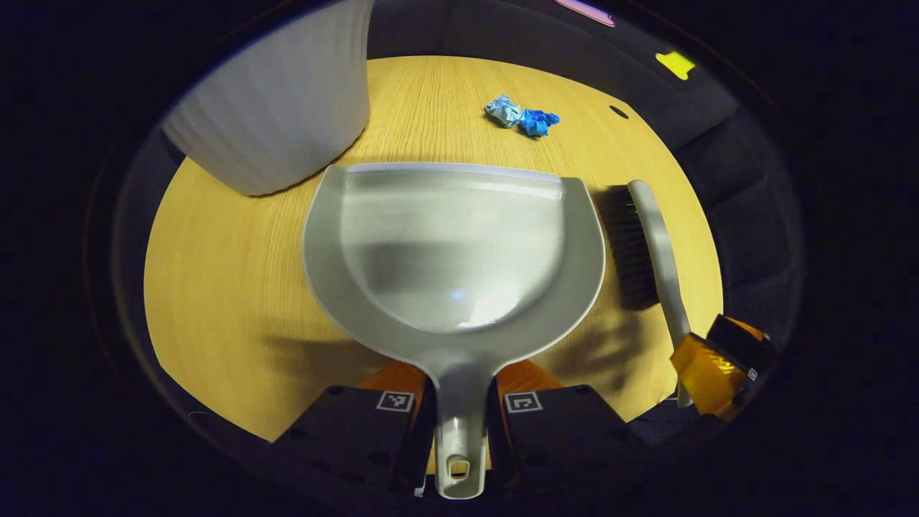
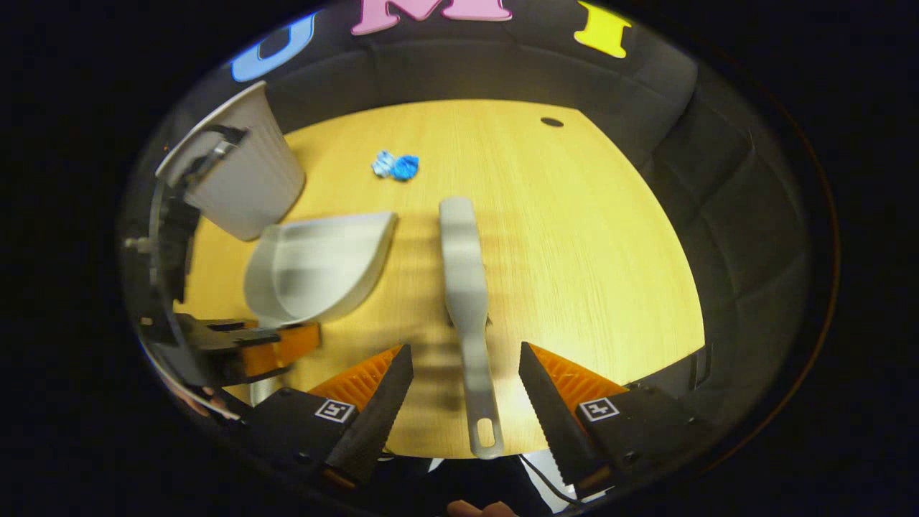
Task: Pick up the small broom and dustpan from the desktop, sweep the trash into the dustpan with the broom, and then empty the trash into the garbage bin.
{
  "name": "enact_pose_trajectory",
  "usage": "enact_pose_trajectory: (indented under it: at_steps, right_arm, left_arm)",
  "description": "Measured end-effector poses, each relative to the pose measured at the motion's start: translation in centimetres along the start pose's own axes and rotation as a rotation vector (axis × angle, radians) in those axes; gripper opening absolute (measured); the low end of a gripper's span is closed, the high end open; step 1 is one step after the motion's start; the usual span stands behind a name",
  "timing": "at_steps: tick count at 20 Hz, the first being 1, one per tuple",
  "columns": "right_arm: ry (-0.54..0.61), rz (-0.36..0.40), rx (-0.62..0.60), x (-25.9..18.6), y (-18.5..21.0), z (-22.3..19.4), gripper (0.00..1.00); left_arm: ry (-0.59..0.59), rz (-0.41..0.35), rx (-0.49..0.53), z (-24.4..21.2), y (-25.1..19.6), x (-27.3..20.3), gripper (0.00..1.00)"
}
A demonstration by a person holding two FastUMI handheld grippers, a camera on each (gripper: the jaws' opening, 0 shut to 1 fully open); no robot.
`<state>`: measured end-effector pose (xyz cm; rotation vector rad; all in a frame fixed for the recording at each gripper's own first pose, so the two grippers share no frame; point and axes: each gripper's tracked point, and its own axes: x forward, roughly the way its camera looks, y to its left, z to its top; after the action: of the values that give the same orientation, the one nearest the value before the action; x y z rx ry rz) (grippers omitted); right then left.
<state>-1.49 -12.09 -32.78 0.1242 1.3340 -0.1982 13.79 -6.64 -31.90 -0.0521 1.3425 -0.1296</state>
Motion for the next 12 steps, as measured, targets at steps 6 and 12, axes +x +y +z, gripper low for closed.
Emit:
enact_pose_trajectory:
  at_steps: [6,12]
  right_arm:
    - [0.101,-0.109,-0.124,2.9,-2.9,-0.6,0.93]
    - [0.138,-0.068,-0.077,4.5,-1.6,1.1,0.64]
  left_arm:
    - [-0.020,-0.030,0.025,-0.7,0.3,-0.1,0.29]
    - [-0.012,-0.049,0.021,-0.6,0.3,-0.1,0.30]
